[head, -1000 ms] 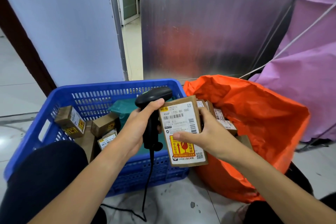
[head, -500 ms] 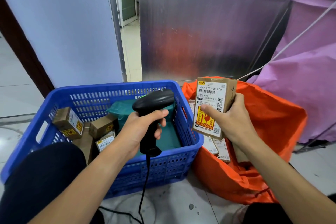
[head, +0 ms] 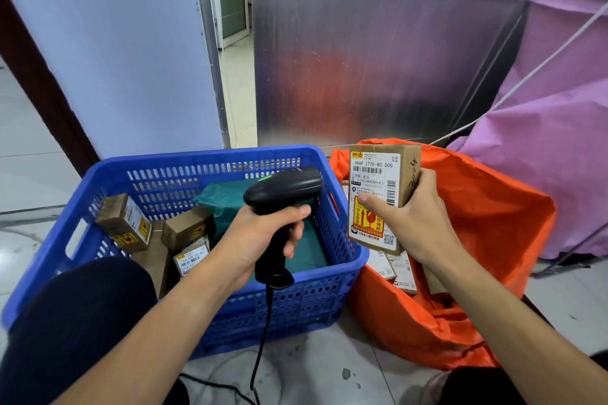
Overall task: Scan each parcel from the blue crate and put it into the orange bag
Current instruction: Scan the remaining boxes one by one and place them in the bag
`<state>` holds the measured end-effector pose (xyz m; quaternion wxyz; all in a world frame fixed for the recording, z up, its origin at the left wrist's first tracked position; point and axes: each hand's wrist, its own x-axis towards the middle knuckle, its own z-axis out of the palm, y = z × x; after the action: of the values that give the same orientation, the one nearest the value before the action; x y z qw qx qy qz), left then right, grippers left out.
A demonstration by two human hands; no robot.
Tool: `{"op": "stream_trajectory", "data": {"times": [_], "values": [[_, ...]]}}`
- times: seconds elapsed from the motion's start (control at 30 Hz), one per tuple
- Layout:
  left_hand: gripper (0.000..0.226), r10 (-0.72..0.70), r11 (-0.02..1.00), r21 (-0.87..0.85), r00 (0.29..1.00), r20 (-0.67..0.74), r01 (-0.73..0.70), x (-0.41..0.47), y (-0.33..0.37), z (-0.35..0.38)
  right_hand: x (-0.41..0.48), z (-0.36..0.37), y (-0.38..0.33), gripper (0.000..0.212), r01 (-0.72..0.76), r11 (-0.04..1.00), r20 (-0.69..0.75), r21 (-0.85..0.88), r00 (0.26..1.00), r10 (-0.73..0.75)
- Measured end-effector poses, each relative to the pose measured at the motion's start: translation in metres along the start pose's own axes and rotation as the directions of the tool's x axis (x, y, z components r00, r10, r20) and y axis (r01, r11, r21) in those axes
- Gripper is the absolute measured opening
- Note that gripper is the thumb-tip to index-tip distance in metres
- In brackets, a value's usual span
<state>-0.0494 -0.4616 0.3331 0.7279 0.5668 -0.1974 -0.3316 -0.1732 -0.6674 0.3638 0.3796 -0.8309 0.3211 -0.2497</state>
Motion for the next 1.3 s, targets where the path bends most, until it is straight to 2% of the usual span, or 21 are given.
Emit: {"op": "stream_trajectory", "data": {"times": [0.47,0.73,0.87,0.97,1.1,1.2,1.3], "values": [[0.014,-0.001,1.000,0.017,0.999,0.035,0.000,-0.002,0.001,0.002,0.000,0.001,0.002,0.074,-0.008,1.000,0.011,-0.027,1.000,0.008],[0.005,0.003,1.000,0.027,1.000,0.024,-0.003,-0.002,0.001,0.002,-0.002,-0.001,0.000,0.072,-0.016,1.000,0.026,0.009,1.000,0.015],[0.026,0.007,1.000,0.028,1.000,0.027,-0.007,-0.004,0.002,0.002,-0.002,-0.002,-0.001,0.071,-0.026,0.999,0.034,0.034,0.999,0.025],[0.024,-0.006,0.999,0.033,1.000,0.026,0.006,-0.004,0.003,0.002,-0.002,-0.005,-0.002,0.067,-0.039,0.996,0.047,0.081,0.998,0.036],[0.023,-0.018,0.999,0.049,1.000,0.013,0.018,-0.003,0.003,0.005,0.003,-0.016,0.001,0.065,-0.120,0.977,0.167,0.176,0.982,0.090],[0.020,0.001,1.000,0.022,1.000,-0.015,-0.001,-0.003,0.005,0.008,0.016,-0.027,0.010,0.067,-0.164,0.945,0.163,0.283,0.979,0.121],[0.018,0.000,1.000,0.025,0.999,-0.039,0.001,-0.002,0.006,0.014,0.025,-0.043,0.014,0.045,-0.245,0.870,0.209,0.428,0.963,0.169]]}}
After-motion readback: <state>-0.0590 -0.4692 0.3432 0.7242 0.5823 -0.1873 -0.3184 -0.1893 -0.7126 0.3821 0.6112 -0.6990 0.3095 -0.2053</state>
